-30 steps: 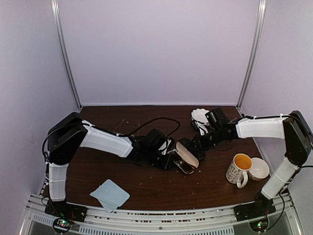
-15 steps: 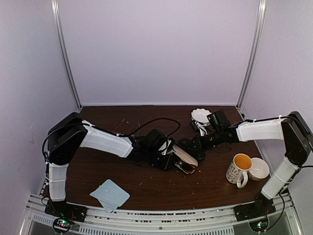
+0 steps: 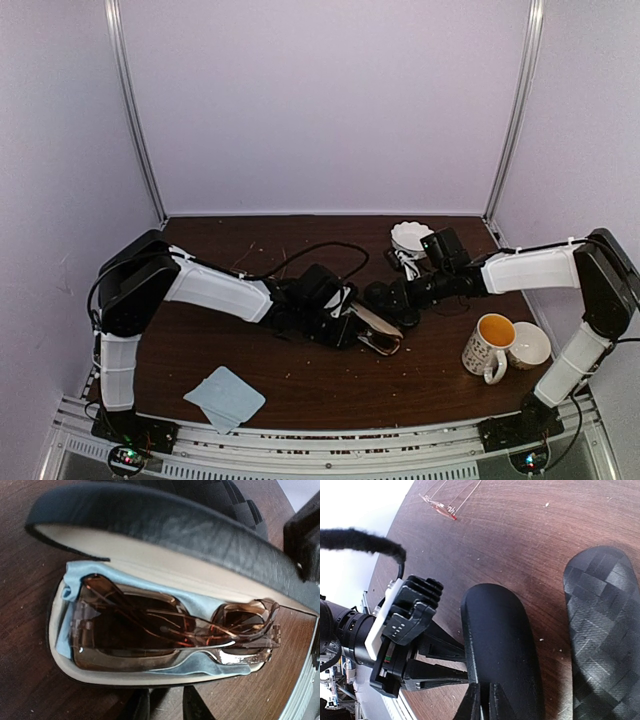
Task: Organize the sunglasses
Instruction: Close the case with sunglasses at the center of the board.
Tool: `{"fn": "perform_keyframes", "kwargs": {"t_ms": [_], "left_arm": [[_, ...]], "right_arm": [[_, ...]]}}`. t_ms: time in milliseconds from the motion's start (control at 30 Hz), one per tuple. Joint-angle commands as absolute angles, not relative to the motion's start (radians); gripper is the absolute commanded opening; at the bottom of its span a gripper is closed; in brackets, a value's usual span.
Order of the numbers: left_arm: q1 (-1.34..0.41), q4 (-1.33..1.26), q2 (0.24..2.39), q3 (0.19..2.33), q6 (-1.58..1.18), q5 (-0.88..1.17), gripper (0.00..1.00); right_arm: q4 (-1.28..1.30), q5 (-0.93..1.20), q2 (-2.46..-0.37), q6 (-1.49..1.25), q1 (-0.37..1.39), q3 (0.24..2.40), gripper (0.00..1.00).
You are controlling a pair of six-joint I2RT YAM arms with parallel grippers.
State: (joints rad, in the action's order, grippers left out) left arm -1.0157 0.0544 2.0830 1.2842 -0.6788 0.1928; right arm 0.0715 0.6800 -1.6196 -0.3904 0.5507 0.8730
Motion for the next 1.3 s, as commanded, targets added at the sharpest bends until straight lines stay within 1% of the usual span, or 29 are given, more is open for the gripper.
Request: {"fn": "perform_keyframes", "kwargs": {"t_ms": [0, 267, 633, 933, 1267], "left_arm": [[-1.019, 0.020, 2.096, 1.299, -0.664, 0.195, 0.26], [-1.019, 0.019, 2.097, 1.301, -0.664, 0.196, 0.26], [-1.019, 0.018, 2.083, 1.288, -0.664, 0.190, 0.26], [-1.019, 0.044, 1.990, 1.254, -0.643, 0.133, 0.26], [-1.019, 0.132, 1.799, 1.166, -0.573, -0.040, 0.29]], "right_arm": [[0.150, 0.651, -1.665, -0.400, 0.597, 0.823, 0.07], [0.100, 0.637, -1.695, -0.437, 0.643, 0.795, 0.06], [0.132, 0.569, -1.727, -0.427, 0.684, 0.803, 0.05], [0.231, 0.500, -1.640, -0.372, 0.685, 0.847, 0.05], [0.326, 0.418, -1.488, -0.321, 0.686, 0.901, 0.08]]}}
